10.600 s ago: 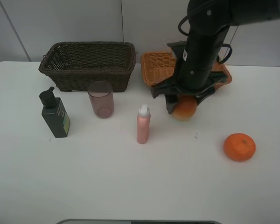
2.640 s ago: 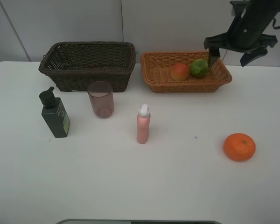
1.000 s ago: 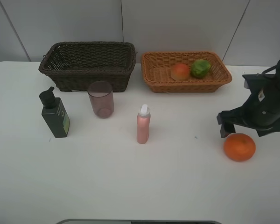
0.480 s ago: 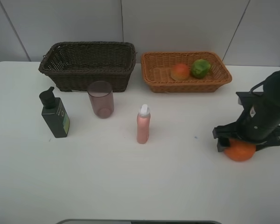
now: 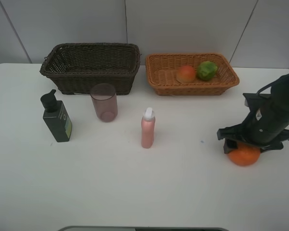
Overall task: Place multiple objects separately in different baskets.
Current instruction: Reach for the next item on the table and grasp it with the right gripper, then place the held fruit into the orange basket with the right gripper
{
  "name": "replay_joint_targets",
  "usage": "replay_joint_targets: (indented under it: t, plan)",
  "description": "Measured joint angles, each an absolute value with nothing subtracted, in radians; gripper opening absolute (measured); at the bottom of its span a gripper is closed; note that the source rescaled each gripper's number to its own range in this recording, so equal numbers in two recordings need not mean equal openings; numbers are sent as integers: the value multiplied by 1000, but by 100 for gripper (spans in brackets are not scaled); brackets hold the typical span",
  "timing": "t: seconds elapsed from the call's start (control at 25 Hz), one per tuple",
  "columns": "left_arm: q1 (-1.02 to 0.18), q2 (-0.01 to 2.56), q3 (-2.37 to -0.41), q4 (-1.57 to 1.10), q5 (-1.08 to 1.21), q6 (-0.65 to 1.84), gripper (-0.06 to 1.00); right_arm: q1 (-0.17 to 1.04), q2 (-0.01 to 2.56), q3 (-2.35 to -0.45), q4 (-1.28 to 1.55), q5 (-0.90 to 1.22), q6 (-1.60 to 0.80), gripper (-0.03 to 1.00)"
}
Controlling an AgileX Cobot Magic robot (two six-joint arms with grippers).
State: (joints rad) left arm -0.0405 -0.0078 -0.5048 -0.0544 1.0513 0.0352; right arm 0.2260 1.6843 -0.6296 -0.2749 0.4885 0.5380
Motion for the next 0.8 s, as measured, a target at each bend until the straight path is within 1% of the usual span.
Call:
replay_joint_targets:
  t: [0.72, 0.8]
  plan:
    - [-41, -8, -505, -54, 1051, 35, 100, 226, 1684, -630, -274, 490, 539, 35]
    - [-41, -8, -505, -54, 1051, 35, 100, 226, 1682, -662, -274, 535, 538, 35]
